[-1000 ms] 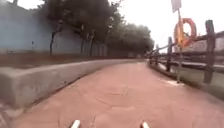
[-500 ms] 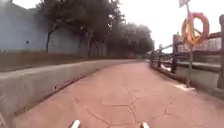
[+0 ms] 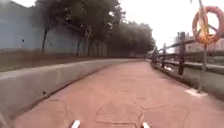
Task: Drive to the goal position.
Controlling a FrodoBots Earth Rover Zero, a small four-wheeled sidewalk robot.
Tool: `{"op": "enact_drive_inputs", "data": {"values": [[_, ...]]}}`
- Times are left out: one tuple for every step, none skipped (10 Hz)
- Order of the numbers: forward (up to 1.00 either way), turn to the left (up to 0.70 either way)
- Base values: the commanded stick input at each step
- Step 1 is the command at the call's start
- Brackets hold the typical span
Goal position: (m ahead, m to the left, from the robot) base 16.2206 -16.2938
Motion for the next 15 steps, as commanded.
{"op": "enact_drive_inputs", "data": {"values": [[0.70,0.00],[0.70,0.00],[0.70,0.00],[0.70,0.00],[0.70,0.00],[0.70,0.00],[0.70,0.00],[0.70,0.00],[0.70,0.00],[0.70,0.00],[0.70,0.00],[0.70,0.00],[0.70,0.00],[0.70,0.00],[0.70,0.00]]}}
